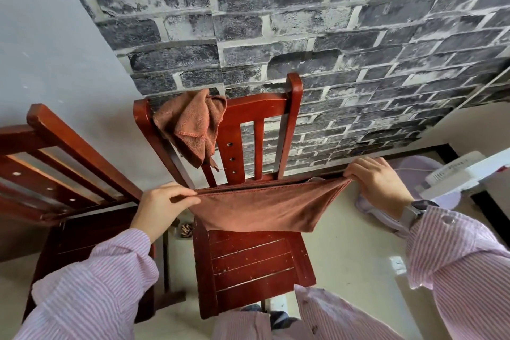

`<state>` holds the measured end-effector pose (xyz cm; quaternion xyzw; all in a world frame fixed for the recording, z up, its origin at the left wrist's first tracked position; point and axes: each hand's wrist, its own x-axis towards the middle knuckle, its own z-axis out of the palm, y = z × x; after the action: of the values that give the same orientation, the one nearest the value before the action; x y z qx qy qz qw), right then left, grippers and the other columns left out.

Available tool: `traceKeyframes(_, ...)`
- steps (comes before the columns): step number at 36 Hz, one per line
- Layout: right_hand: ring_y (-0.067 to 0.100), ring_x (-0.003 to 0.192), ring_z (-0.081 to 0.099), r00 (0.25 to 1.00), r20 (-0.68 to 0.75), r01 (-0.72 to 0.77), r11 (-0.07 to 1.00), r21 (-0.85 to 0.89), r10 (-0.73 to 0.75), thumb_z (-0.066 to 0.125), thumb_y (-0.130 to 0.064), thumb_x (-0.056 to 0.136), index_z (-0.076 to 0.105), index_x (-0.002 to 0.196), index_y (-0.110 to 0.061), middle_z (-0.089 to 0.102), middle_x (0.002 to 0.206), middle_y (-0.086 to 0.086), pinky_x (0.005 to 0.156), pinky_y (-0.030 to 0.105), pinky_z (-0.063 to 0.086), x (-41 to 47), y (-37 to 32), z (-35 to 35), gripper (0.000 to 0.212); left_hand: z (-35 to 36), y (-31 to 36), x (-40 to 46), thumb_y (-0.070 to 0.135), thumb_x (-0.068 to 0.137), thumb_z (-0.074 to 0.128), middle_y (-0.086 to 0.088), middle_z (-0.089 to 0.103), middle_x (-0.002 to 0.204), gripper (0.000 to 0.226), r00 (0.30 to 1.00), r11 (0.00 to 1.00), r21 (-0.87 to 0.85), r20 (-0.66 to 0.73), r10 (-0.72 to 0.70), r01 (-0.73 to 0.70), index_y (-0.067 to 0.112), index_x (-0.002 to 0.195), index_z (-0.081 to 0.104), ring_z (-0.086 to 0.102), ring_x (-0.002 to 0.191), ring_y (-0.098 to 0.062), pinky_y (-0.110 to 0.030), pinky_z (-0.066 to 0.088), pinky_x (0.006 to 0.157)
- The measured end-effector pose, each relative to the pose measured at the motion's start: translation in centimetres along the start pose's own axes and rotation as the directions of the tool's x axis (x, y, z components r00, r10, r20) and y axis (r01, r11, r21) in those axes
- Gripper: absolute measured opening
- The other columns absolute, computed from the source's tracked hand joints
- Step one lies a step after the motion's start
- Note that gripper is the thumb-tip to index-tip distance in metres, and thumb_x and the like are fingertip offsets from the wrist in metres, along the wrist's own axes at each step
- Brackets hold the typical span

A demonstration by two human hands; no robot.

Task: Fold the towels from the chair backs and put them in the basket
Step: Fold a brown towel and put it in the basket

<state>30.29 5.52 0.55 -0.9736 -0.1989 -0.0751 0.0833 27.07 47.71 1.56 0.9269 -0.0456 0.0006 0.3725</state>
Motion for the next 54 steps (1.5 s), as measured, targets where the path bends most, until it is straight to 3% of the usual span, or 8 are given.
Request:
traceKeyframes(7,0.034,0.074,0.063,0.996,-0.023,-0.086,0.987,0.137,0.09,0.062,0.001,0.079,0.063,0.094,-0.003,0.066,0.082,0.013,0.069,0.044,0.053,0.0,-0.2,0.5,0.015,-0.1,0.3,0.2,0.019,0.068,0.079,0.014,0.059,0.073,0.026,0.985,0.986,-0.003,-0.048,-0.166,0.166,0.035,0.071,0.059,0.055,0.068,-0.001,-0.008,0.037,0.061)
traceKeyframes(12,0.034,0.065,0.061,0.996,-0.033,-0.079,0.986,0.148,0.085,0.059,-0.003,0.076,0.07,0.089,0.001,0.061,0.072,0.015,0.058,0.042,0.054,0.1,0.0,1.0,0.018,0.0,-0.8,0.0,0.017,0.069,0.077,0.013,0.063,0.075,0.019,1.0,0.995,0.099,0.014,-0.025,0.023,0.014,0.087,0.075,0.061,0.071,-0.004,-0.018,0.049,0.074)
traceKeyframes(21,0.036,0.071,0.063,0.97,-0.05,-0.223,0.949,0.223,0.239,0.064,0.007,0.077,0.071,0.09,0.0,0.063,0.079,0.019,0.067,0.037,0.05,2.1,-0.3,1.5,0.016,-0.1,-0.5,0.6,0.028,0.069,0.076,0.021,0.057,0.068,0.012,0.999,0.98,0.191,-0.025,-0.048,0.051,0.019,0.068,0.068,0.055,0.065,-0.004,-0.016,0.042,0.063)
traceKeyframes(31,0.041,0.088,0.059,0.978,0.097,-0.197,0.966,0.166,0.183,0.054,0.01,0.081,0.066,0.098,0.003,0.063,0.09,0.023,0.081,0.043,0.049,3.9,-0.7,4.0,0.022,-0.1,-1.8,1.3,0.021,0.078,0.07,0.002,0.067,0.082,0.009,0.999,0.931,0.362,0.002,-0.047,0.043,0.012,0.083,0.071,0.062,0.077,-0.018,-0.029,0.046,0.072)
traceKeyframes(35,0.039,0.085,0.061,0.971,0.084,-0.235,0.949,0.212,0.222,0.05,0.002,0.086,0.063,0.103,0.0,0.061,0.096,0.02,0.073,0.043,0.051,4.7,-1.3,4.3,0.022,0.0,-1.7,1.3,0.019,0.077,0.072,0.004,0.064,0.079,0.009,0.991,0.95,0.282,-0.075,-0.115,0.131,0.012,0.081,0.071,0.061,0.073,-0.016,-0.027,0.047,0.071)
traceKeyframes(40,0.036,0.088,0.059,0.958,0.024,-0.275,0.89,0.363,0.286,0.044,0.0,0.086,0.056,0.103,-0.001,0.06,0.097,0.019,0.077,0.038,0.044,4.5,-1.6,4.3,0.021,0.0,-1.1,0.2,0.01,0.071,0.076,0.015,0.06,0.071,0.007,0.972,0.983,0.072,-0.177,-0.154,0.169,0.01,0.076,0.07,0.057,0.07,0.008,-0.002,0.04,0.067)
traceKeyframes(48,0.033,0.081,0.06,0.98,-0.054,-0.155,0.899,0.409,0.193,0.044,0.008,0.083,0.062,0.095,-0.004,0.059,0.093,0.016,0.074,0.039,0.049,4.5,-2.3,3.8,0.024,-0.3,-0.5,-0.4,0.013,0.075,0.073,0.0,0.067,0.061,0.011,0.915,0.937,-0.144,-0.209,-0.344,0.32,0.021,0.074,0.066,0.062,0.059,-0.005,-0.013,0.05,0.061)
traceKeyframes(54,0.022,0.068,0.054,0.976,-0.046,-0.166,0.862,0.479,0.213,0.039,-0.002,0.079,0.064,0.083,-0.003,0.056,0.083,0.007,0.068,0.011,0.039,4.7,-2.8,3.2,0.025,-1.2,-0.4,-0.6,0.006,0.076,0.071,-0.004,0.068,0.074,0.017,0.918,0.937,-0.178,-0.211,-0.335,0.301,0.015,0.09,0.069,0.065,0.065,-0.007,-0.009,0.051,0.062)
